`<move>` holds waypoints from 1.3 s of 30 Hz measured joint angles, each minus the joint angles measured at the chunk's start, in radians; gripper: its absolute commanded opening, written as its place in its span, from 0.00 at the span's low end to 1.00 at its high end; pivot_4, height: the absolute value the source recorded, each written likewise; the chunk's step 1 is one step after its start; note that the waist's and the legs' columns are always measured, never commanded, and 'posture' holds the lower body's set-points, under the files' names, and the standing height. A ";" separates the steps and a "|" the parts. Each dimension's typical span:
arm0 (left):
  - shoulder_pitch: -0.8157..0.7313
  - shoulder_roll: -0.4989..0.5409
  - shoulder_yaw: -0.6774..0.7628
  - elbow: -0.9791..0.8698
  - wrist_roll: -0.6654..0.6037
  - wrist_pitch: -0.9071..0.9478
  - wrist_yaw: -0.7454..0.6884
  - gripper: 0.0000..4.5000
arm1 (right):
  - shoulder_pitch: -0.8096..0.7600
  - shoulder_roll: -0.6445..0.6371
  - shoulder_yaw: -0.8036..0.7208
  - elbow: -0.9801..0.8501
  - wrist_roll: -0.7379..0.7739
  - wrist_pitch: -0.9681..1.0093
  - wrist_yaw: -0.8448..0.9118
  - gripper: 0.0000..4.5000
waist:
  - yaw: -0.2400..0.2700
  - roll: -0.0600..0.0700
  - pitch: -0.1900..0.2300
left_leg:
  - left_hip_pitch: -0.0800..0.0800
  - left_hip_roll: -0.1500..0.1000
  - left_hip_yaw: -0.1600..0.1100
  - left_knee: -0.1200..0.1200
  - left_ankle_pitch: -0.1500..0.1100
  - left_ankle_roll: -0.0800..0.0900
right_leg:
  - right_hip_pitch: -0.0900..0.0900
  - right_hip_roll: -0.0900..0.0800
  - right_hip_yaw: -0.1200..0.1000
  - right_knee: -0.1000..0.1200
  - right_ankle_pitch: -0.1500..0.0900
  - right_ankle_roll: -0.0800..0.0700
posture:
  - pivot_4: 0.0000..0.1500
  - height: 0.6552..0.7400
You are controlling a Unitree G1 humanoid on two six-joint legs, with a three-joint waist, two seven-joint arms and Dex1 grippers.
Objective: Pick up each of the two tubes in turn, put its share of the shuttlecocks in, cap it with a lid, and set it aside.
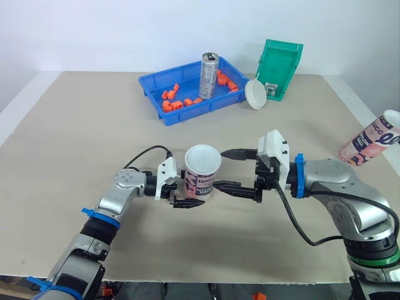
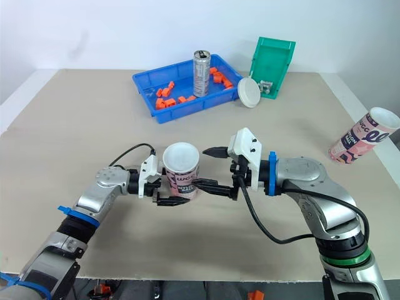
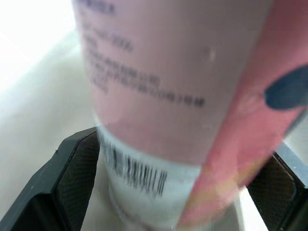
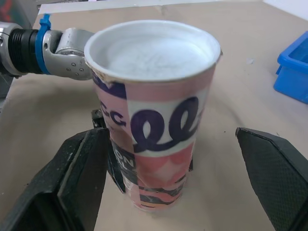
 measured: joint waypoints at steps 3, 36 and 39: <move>0.021 0.040 0.019 -0.048 -0.012 -0.006 -0.017 0.97 | 0.005 0.007 0.017 0.007 -0.009 -0.015 0.002 1.00 | -0.001 0.000 0.000 | 0.000 0.000 0.000 -0.001 0.000 0.000 | 0.000 0.000 0.000 0.000 0.000 0.000 | 1.00 1.00; 0.192 0.286 0.260 -0.494 -0.255 0.277 0.067 0.97 | -0.066 0.209 0.171 0.318 -0.144 -0.234 0.068 1.00 | -0.002 -0.001 0.001 | 0.001 0.001 0.000 0.000 0.000 0.000 | 0.000 0.000 -0.001 0.000 0.001 -0.001 | 1.00 1.00; 0.190 0.286 0.257 -0.490 -0.254 0.275 0.066 0.97 | -0.035 0.183 0.171 0.297 -0.142 -0.232 0.084 1.00 | -0.001 -0.001 0.001 | 0.001 0.001 0.000 0.000 0.000 0.000 | 0.000 0.000 -0.001 0.000 0.001 -0.001 | 1.00 1.00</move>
